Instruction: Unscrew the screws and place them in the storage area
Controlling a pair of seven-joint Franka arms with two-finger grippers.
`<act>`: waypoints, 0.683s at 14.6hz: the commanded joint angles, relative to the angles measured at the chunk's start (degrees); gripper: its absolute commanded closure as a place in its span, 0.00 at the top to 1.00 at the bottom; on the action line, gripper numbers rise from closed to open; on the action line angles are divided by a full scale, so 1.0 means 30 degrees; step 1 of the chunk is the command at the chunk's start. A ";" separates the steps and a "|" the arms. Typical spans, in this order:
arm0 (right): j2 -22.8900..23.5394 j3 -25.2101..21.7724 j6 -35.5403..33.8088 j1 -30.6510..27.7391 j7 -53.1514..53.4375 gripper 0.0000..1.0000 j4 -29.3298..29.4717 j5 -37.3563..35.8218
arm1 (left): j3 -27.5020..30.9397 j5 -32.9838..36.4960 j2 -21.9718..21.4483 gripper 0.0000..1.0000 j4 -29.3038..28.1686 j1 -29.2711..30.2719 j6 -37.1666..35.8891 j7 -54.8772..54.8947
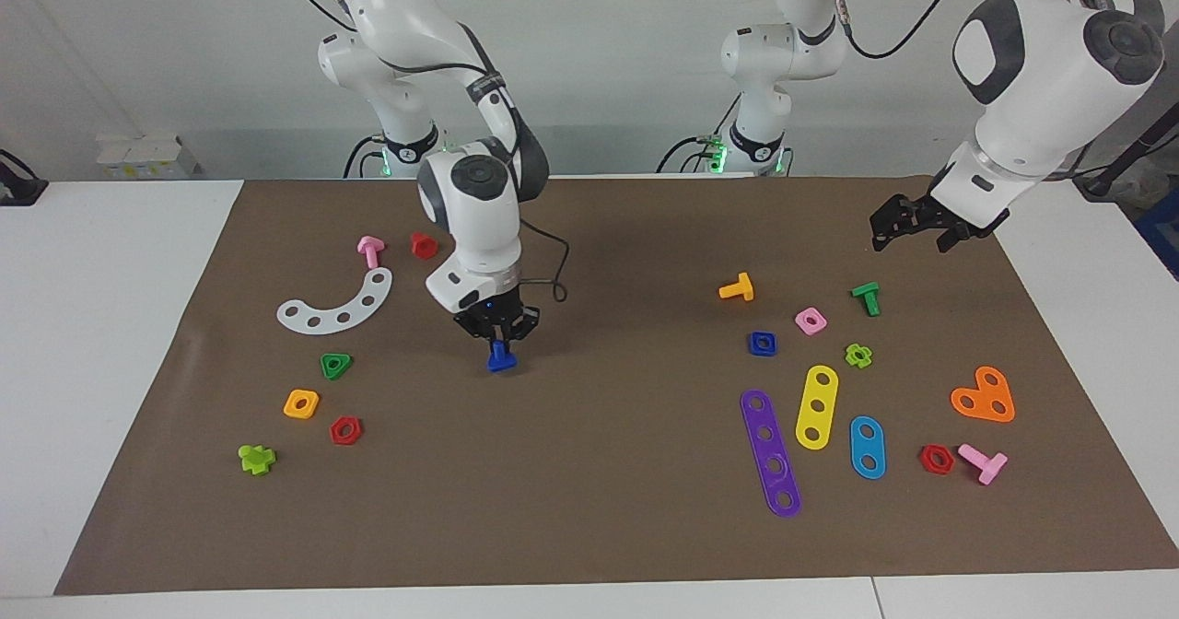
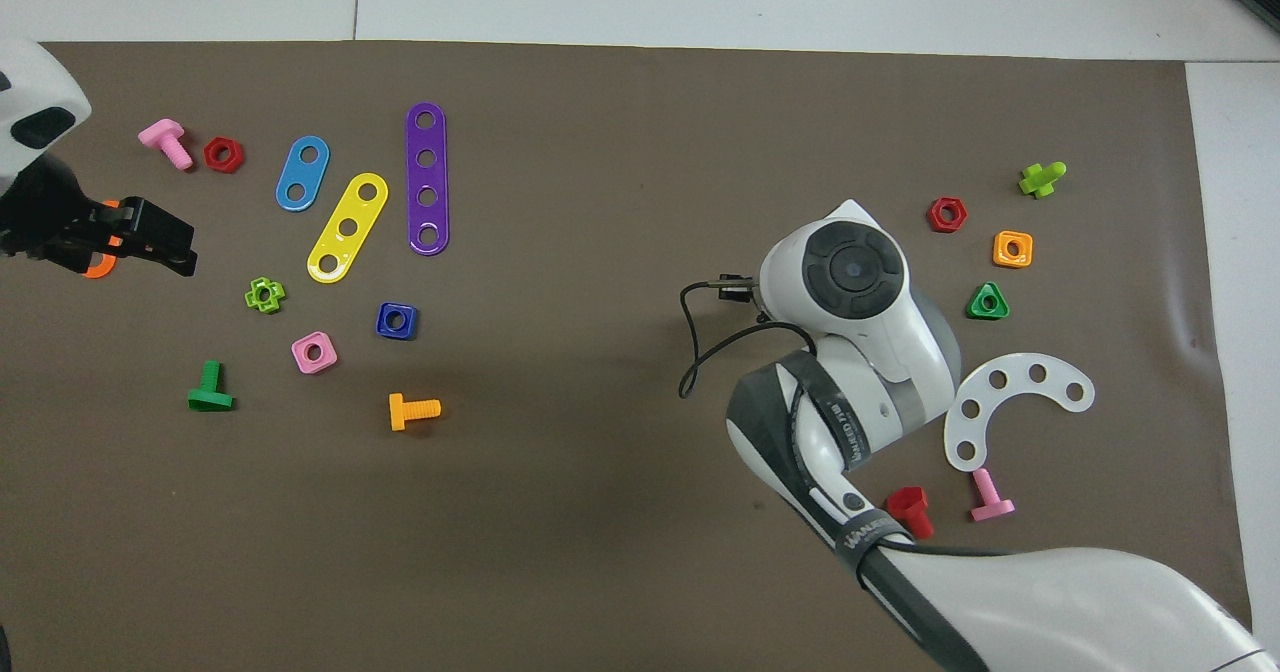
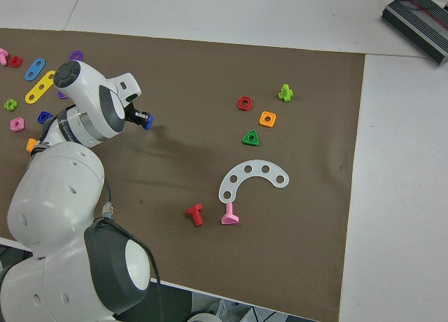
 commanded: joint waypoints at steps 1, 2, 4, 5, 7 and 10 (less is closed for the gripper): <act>-0.0479 0.0356 0.0047 -0.2157 -0.2784 0.00 -0.0830 0.0051 | -0.0030 0.0519 -0.0125 1.00 0.0777 -0.0151 -0.0469 -0.0244; -0.0420 0.0356 0.0192 -0.2802 -0.3548 0.00 -0.0917 0.0051 | -0.0088 0.0547 -0.0736 1.00 0.0487 -0.0005 -0.0439 -0.0244; -0.0303 0.0356 0.0281 -0.3655 -0.4606 0.00 -0.1006 0.0051 | -0.0060 0.0548 -0.1908 1.00 -0.1352 -0.0004 -0.0352 -0.0244; -0.0302 0.0356 0.0311 -0.3978 -0.4900 0.00 -0.1064 0.0080 | -0.0060 0.0548 -0.2349 1.00 -0.2116 0.0025 -0.0060 -0.0244; -0.0448 0.0356 0.0661 -0.4303 -0.5108 0.00 -0.1822 0.0080 | -0.0060 0.0548 -0.3229 1.00 -0.3290 0.0113 0.0758 -0.0186; -0.0537 0.0356 0.0634 -0.4565 -0.5079 0.60 -0.2061 0.0080 | -0.0031 0.0548 -0.4546 1.00 -0.5018 0.0113 0.1580 -0.0186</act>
